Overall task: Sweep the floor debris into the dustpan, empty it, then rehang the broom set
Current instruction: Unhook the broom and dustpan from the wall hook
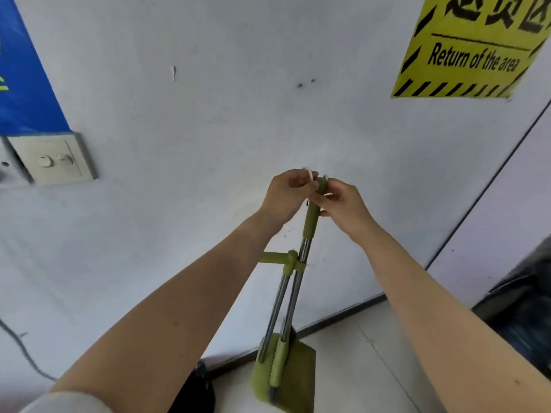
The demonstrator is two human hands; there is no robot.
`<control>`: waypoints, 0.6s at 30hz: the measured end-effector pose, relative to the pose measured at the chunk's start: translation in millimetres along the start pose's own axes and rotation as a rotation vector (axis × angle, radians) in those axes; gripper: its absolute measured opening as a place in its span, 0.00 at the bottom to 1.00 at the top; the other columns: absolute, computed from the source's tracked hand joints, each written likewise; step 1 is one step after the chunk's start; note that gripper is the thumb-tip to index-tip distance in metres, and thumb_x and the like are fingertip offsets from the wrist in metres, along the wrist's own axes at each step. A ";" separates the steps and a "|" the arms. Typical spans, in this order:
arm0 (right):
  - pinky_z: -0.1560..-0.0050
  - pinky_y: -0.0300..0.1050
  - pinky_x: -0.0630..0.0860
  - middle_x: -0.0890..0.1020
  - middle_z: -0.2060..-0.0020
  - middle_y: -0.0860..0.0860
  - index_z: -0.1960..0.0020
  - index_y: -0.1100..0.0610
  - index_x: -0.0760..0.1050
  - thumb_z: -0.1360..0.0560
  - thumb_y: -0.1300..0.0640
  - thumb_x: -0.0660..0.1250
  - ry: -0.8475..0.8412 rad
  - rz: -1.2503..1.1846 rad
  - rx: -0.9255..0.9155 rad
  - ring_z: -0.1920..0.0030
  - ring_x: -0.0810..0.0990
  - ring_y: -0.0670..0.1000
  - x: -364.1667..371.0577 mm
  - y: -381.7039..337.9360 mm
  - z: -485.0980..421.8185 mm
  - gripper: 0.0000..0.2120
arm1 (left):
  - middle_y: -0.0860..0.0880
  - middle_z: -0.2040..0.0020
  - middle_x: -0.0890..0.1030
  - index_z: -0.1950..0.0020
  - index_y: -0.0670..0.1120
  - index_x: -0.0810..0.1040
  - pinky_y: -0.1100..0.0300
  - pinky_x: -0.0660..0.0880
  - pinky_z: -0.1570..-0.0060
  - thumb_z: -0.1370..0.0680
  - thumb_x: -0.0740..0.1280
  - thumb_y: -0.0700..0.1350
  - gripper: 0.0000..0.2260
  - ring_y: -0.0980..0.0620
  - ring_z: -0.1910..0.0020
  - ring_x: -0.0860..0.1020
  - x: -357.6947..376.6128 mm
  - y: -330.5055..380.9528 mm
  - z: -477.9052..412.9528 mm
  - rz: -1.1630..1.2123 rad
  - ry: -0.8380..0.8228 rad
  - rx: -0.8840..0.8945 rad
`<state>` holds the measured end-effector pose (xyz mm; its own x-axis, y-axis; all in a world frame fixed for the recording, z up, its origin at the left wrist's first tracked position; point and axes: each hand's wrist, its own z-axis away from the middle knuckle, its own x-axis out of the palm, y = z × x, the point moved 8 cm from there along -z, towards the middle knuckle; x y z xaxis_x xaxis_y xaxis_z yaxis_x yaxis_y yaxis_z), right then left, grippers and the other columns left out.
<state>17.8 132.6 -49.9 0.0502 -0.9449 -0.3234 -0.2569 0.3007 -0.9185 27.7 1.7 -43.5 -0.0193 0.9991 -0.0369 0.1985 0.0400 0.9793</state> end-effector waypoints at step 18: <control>0.50 0.44 0.76 0.81 0.60 0.47 0.51 0.55 0.77 0.24 0.64 0.68 -0.182 0.143 0.377 0.57 0.79 0.48 62.7 243.6 131.2 0.06 | 0.51 0.48 0.83 0.46 0.45 0.84 0.58 0.73 0.43 0.24 0.68 0.41 0.08 0.54 0.47 0.78 38.1 -243.4 116.5 -0.109 -0.157 -0.482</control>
<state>85.0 163.6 -323.8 0.2176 -0.8626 -0.4568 0.0951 0.4845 -0.8696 92.8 31.3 -306.4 0.1402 0.9806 -0.1368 -0.2708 0.1708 0.9474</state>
